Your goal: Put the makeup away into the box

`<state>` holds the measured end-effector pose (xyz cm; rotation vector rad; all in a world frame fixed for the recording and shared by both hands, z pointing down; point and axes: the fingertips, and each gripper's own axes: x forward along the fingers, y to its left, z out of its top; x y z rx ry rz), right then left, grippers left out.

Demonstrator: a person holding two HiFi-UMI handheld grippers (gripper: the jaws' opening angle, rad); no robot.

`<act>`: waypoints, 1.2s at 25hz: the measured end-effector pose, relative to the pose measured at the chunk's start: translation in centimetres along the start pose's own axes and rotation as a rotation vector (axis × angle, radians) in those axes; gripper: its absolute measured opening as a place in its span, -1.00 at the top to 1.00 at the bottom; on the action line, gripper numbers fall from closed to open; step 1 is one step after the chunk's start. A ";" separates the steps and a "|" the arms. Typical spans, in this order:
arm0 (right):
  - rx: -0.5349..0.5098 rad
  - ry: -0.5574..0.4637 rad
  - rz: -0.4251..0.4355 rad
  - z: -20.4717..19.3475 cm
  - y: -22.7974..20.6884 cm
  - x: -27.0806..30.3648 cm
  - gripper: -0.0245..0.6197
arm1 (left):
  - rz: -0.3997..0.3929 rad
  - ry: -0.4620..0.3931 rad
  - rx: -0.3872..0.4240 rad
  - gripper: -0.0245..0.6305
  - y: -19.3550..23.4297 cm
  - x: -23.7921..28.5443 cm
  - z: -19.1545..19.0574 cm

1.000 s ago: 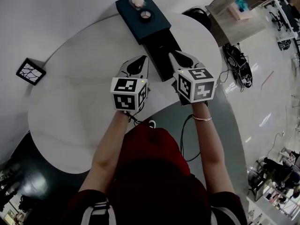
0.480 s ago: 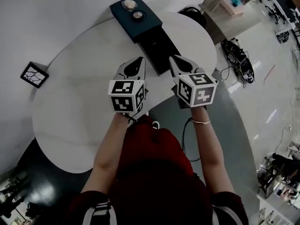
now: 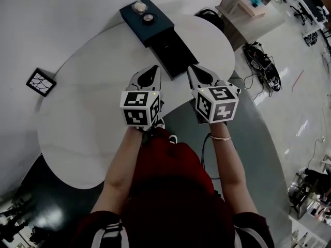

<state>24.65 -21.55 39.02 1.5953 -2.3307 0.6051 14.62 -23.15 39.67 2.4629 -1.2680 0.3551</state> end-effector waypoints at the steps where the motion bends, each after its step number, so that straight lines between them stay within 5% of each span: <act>1: 0.001 -0.005 -0.002 -0.1 0.0 -0.3 0.88 | 0.000 -0.002 0.002 0.85 -0.2 -0.1 0.0; 30: -0.009 -0.047 -0.017 -1.8 1.6 -6.2 0.88 | -0.006 -0.039 0.058 0.85 -4.8 -4.6 -0.2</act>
